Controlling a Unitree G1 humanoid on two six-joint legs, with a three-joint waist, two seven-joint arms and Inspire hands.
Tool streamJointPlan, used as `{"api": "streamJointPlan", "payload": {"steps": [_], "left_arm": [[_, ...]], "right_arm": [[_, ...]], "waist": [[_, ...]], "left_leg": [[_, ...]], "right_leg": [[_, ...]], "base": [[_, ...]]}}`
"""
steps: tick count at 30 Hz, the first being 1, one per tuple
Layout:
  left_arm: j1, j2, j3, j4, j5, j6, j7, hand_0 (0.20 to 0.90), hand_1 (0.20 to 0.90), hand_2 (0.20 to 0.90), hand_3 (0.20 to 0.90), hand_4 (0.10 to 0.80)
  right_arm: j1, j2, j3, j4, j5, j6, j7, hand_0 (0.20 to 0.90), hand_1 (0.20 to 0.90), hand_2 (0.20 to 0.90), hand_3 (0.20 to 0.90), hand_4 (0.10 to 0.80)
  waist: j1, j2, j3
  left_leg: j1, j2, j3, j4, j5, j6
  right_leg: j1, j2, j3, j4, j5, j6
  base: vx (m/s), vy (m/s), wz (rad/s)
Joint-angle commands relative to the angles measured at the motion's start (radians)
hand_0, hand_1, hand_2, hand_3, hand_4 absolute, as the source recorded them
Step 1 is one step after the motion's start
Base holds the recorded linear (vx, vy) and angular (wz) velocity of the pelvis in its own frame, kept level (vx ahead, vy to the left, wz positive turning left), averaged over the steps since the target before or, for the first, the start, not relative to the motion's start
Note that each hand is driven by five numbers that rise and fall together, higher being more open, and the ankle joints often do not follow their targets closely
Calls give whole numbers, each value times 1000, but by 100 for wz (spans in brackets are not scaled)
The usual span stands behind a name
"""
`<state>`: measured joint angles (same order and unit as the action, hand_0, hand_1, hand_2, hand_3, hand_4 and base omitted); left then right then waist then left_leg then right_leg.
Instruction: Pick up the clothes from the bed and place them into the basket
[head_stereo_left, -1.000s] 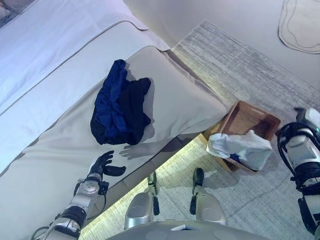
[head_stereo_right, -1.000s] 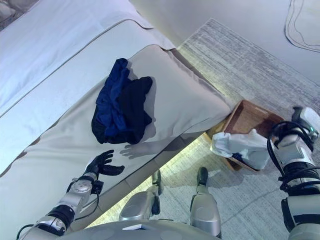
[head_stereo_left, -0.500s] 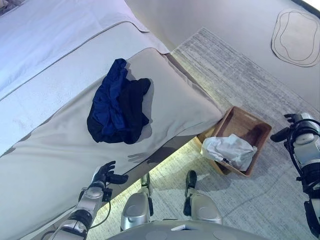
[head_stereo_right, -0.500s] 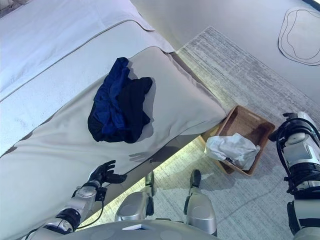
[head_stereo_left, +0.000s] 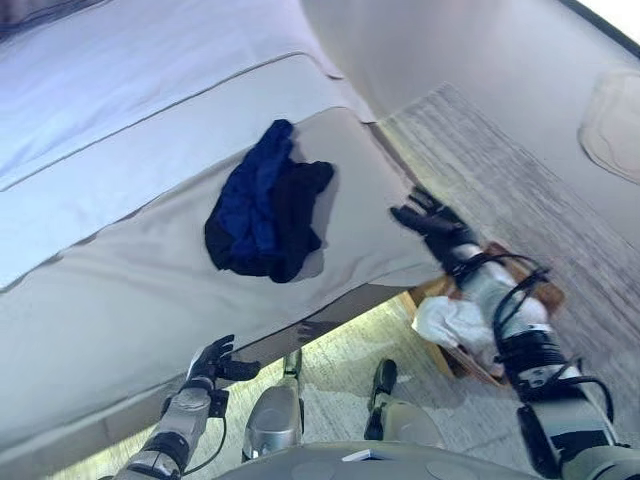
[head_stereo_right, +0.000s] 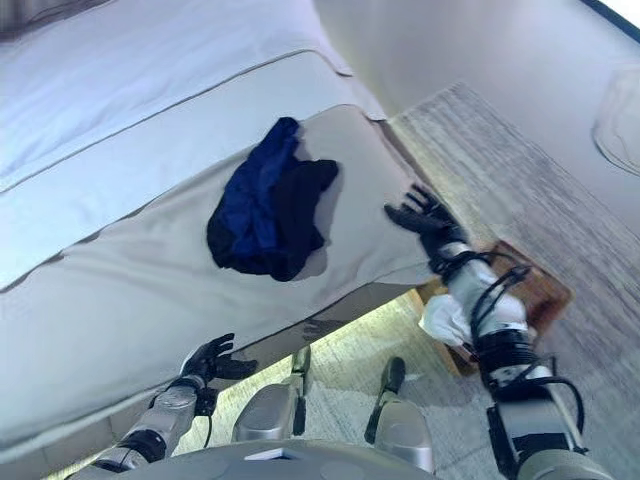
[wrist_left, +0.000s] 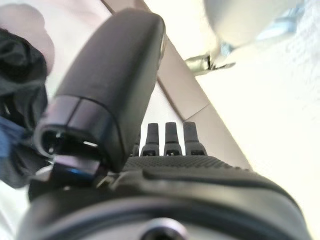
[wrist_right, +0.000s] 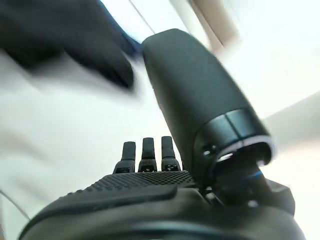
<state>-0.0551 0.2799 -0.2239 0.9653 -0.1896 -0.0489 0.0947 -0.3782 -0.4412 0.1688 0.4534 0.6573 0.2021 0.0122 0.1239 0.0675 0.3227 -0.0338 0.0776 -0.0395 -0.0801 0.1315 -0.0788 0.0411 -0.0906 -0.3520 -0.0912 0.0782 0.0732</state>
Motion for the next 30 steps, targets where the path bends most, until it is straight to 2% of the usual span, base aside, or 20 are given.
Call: {"api": "streamJointPlan", "payload": {"steps": [1,4,7,10,11,16,20,25,30], "left_arm": [[26,77,-14,49,-17,-42,-14,900,900,900,900,800],[33,91,12,47,-76,-46,-39,900,900,900,900,800],[37,119,51,61,-131,-19,-53,900,900,900,900,800],[32,146,77,90,-141,2,-61,900,900,900,900,800],[32,156,85,100,-137,1,-67,900,900,900,900,800],[27,172,105,135,-165,-9,-91,900,900,900,900,800],[24,173,106,137,-162,-31,-112,900,900,900,900,800],[14,173,89,115,-158,-56,-127,900,900,900,900,800],[3,172,57,75,-167,-87,-134,900,900,900,900,800]], "right_arm": [[-84,-68,-10,-6,-427,-166,-110,900,900,900,900,800],[-216,-182,99,45,-815,-160,-222,900,900,900,900,800],[-373,-247,215,91,-1020,-108,-250,900,900,900,900,800],[-487,-255,292,127,-1075,-67,-277,900,900,900,900,800],[-525,-252,321,140,-1083,-47,-297,900,900,900,900,800],[-683,-243,418,256,-1157,67,-360,900,900,900,900,800],[-753,-233,462,342,-1162,89,-353,900,900,900,900,800],[-802,-216,494,429,-1155,110,-253,900,900,900,900,800],[-860,-190,517,550,-1179,191,-93,900,900,900,900,800]], "waist": [[51,-73,-10],[104,-82,24],[162,-88,47],[204,-91,61],[223,-95,67],[294,-105,80],[335,-115,84],[371,-121,98],[403,-111,135]], "left_leg": [[-32,-68,30,98,-126,52],[-62,-85,-10,125,-128,67],[-93,-103,-50,145,-127,81],[-118,-116,-79,153,-124,89],[-115,-118,-89,151,-143,86],[-165,-137,-129,134,-135,98],[-196,-143,-151,123,-127,98],[-222,-143,-166,119,-120,99],[-259,-142,-172,144,-114,98]], "right_leg": [[-23,-34,-5,165,-135,-31],[-32,-52,-30,202,-142,-24],[-29,-71,-59,229,-146,-12],[-31,-87,-78,250,-147,-8],[-25,-92,-71,265,-163,0],[-37,-118,-107,272,-139,16],[-44,-125,-133,272,-135,19],[-54,-139,-158,295,-134,22],[-80,-158,-185,340,-141,19]], "base": [[0,148,55],[3,128,45],[42,103,43],[68,59,31],[100,32,39],[43,44,35],[44,17,43],[51,16,30],[30,22,11]]}}
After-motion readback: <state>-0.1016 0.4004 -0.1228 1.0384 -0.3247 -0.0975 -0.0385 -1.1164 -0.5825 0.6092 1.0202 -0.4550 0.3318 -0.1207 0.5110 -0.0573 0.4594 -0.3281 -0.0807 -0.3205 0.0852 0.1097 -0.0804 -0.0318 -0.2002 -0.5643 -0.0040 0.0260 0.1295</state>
